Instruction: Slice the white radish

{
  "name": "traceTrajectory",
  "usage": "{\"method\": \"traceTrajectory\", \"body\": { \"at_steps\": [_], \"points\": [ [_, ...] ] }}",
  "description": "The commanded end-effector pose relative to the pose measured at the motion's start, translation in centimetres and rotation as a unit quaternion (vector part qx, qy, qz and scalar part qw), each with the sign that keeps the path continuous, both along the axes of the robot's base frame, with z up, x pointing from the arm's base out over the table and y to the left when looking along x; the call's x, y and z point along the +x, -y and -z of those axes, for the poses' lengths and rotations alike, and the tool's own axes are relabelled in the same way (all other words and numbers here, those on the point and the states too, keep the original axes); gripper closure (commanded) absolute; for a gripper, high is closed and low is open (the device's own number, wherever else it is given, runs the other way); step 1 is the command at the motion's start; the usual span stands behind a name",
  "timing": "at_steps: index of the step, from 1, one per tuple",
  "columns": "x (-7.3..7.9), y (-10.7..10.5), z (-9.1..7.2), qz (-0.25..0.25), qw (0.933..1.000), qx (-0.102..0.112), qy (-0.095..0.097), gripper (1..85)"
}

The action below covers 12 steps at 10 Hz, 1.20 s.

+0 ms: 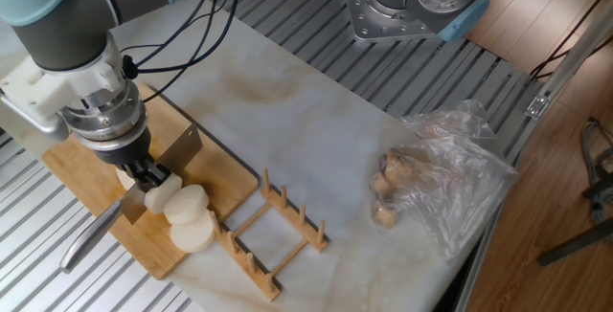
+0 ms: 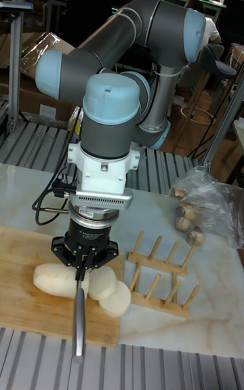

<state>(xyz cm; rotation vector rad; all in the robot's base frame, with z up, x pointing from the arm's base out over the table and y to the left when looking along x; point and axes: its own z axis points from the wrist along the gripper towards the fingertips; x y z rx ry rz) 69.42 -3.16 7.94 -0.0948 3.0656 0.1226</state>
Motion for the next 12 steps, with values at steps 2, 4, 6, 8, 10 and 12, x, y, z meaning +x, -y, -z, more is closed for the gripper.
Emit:
{"method": "traceTrajectory", "body": {
  "at_steps": [2,4,6,8,10,12],
  "points": [
    [0.0,-0.5,0.4,0.007,1.0000,0.005,0.003,84.3],
    [-0.1,-0.5,0.4,0.006,1.0000,0.007,0.001,84.3],
    [-0.1,-0.5,0.3,0.006,1.0000,0.007,0.000,84.3],
    [-0.3,0.4,-1.1,-0.005,0.9999,0.009,-0.009,84.3],
    [-0.4,0.8,-1.8,-0.003,0.9999,0.008,-0.014,84.3],
    [0.1,0.6,-1.1,0.012,0.9999,-0.008,-0.001,84.3]
  ]
}}
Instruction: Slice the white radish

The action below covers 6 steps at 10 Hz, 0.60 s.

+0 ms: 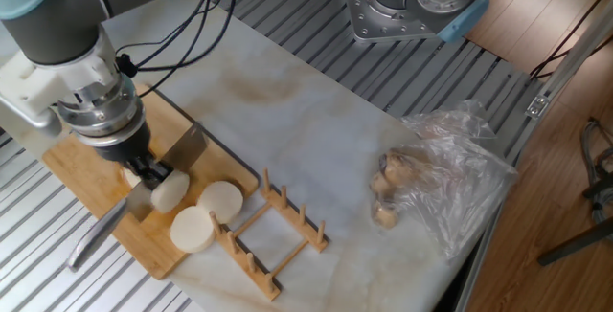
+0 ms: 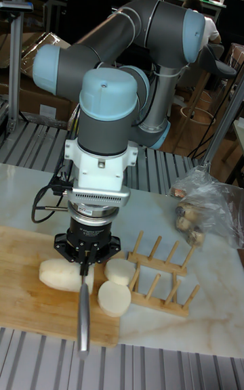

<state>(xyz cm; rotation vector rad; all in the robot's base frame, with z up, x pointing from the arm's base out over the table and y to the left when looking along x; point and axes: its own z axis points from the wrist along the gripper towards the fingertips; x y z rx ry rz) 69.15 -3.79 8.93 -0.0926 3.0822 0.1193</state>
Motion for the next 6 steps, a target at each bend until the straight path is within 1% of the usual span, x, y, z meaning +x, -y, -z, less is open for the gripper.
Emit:
{"method": "traceTrajectory", "body": {
  "at_steps": [1,3,5,6],
  "points": [
    [0.7,0.0,0.1,0.012,0.9998,-0.008,0.011,84.3],
    [1.3,0.7,0.4,0.010,0.9997,-0.018,0.012,84.3],
    [1.7,1.1,0.3,0.012,0.9996,-0.021,0.014,84.3],
    [1.7,1.3,0.2,0.011,0.9996,-0.021,0.012,84.3]
  ]
}}
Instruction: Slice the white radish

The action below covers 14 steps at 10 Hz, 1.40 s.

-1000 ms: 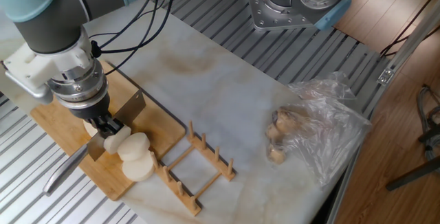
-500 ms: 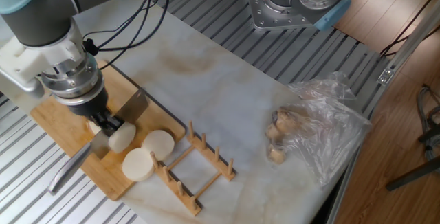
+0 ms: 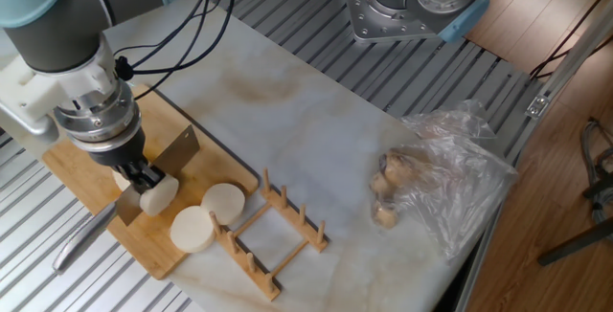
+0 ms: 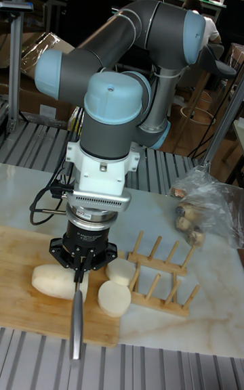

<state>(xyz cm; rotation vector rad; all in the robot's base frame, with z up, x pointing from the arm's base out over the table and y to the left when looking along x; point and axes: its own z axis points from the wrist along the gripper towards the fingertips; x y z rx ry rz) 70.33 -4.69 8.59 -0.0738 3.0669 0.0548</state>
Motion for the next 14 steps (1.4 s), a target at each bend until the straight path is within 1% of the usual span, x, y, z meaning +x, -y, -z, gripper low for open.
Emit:
{"method": "traceTrajectory", "body": {
  "at_steps": [1,2,4,5,6,7,8,10,12,14],
  "points": [
    [0.3,0.3,-0.1,0.003,1.0000,0.000,-0.001,84.3],
    [0.3,0.6,-0.1,0.001,1.0000,-0.005,-0.001,84.3],
    [0.4,0.7,-0.3,-0.004,1.0000,-0.002,0.000,76.0],
    [0.5,0.8,-0.5,-0.008,1.0000,0.003,0.000,71.3],
    [0.5,0.5,-0.6,-0.010,0.9999,0.012,0.001,70.0],
    [0.5,0.2,-0.6,-0.011,0.9997,0.020,0.001,65.3],
    [0.6,0.2,-0.7,-0.012,0.9997,0.020,0.002,61.7],
    [0.4,0.3,-0.9,-0.014,0.9997,0.019,-0.001,61.0],
    [-0.4,0.2,-1.8,-0.015,0.9996,0.021,-0.011,62.7],
    [-0.5,0.5,-2.1,-0.014,0.9997,0.018,-0.012,64.7]
  ]
}}
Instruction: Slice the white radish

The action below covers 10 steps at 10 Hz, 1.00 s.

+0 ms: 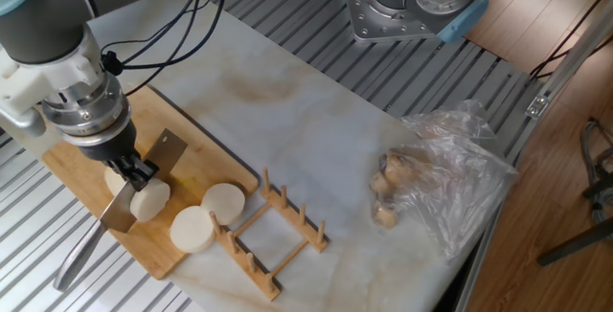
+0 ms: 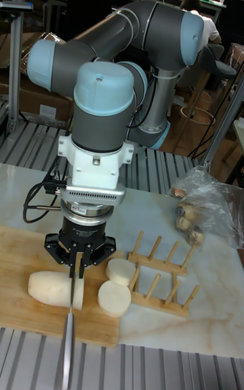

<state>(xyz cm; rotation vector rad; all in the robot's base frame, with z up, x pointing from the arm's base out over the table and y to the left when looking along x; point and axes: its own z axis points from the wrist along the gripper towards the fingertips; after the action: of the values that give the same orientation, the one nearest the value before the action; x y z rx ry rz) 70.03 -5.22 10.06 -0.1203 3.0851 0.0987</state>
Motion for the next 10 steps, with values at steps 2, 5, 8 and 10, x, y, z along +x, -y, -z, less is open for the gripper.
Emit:
{"method": "traceTrajectory", "body": {
  "at_steps": [2,5,8,10],
  "points": [
    [0.2,0.4,-0.5,0.002,1.0000,0.004,0.002,66.0],
    [0.6,0.7,-0.3,-0.002,0.9999,0.013,-0.001,66.7],
    [0.0,-0.2,-0.8,-0.004,0.9994,0.026,-0.024,66.0],
    [-0.2,-0.2,-0.6,-0.016,0.9987,0.027,-0.039,66.0]
  ]
}}
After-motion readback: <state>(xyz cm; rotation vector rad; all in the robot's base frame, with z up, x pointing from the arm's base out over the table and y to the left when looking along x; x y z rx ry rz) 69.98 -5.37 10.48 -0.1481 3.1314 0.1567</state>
